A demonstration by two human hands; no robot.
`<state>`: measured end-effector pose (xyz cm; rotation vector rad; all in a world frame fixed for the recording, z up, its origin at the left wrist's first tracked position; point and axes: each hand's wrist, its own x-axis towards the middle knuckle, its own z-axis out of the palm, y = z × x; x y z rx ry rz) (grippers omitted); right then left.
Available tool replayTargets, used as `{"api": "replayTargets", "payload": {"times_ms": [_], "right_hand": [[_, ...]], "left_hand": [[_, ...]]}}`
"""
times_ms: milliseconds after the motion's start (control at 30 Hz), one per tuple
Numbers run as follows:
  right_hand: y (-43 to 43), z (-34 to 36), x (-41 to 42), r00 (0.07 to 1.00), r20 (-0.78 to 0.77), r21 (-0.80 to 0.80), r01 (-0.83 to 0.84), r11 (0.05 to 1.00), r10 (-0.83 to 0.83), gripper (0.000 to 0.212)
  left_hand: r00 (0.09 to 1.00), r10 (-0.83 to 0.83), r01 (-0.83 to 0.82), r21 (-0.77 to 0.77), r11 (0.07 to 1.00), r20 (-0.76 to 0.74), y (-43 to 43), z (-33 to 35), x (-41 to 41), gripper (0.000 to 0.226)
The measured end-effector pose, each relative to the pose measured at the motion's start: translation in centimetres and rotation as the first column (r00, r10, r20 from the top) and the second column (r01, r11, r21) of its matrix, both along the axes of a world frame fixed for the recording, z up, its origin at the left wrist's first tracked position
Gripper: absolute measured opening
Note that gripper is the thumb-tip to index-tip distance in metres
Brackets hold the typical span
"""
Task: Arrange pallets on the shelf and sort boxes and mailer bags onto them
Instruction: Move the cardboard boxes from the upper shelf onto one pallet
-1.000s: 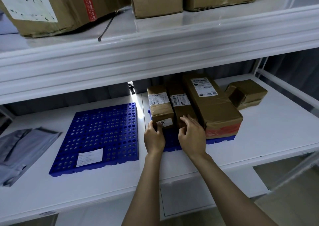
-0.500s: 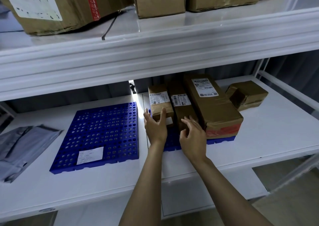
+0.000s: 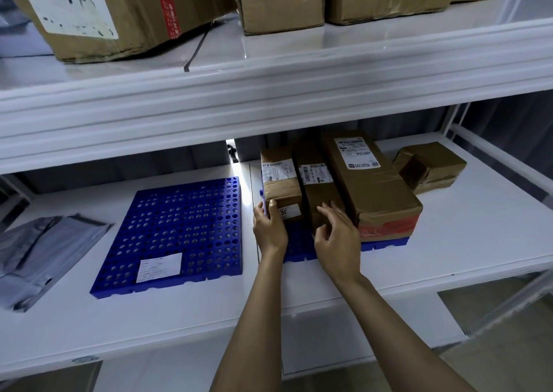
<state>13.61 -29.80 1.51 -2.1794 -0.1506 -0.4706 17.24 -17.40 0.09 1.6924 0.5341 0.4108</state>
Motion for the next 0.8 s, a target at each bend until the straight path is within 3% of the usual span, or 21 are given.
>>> {"api": "replayTargets", "payload": {"times_ms": [200,433,600,800], "right_hand": [[0.7,-0.6,-1.2,0.995,0.1,0.05,-0.019,0.999,0.014,0.039],[1.8,-0.1,-3.0,0.996,0.085,0.033,-0.024,0.999,0.021,0.038],[2.5,0.8,-5.4,0.997,0.057,-0.008,-0.045,0.999,0.045,0.04],[3.0,3.7,-9.9,0.984,0.176,-0.064,-0.014,0.998,0.025,0.044]], "left_hand": [[1.0,-0.018,0.018,-0.017,1.0,-0.018,-0.6,-1.1,-2.4,0.041],[0.995,-0.096,0.096,0.026,0.995,-0.016,-0.2,0.5,-5.4,0.039],[0.985,-0.169,0.167,0.308,0.937,-0.019,0.4,2.8,-10.0,0.041],[0.969,-0.246,0.156,0.676,0.721,0.039,2.1,6.6,-16.0,0.05]]}}
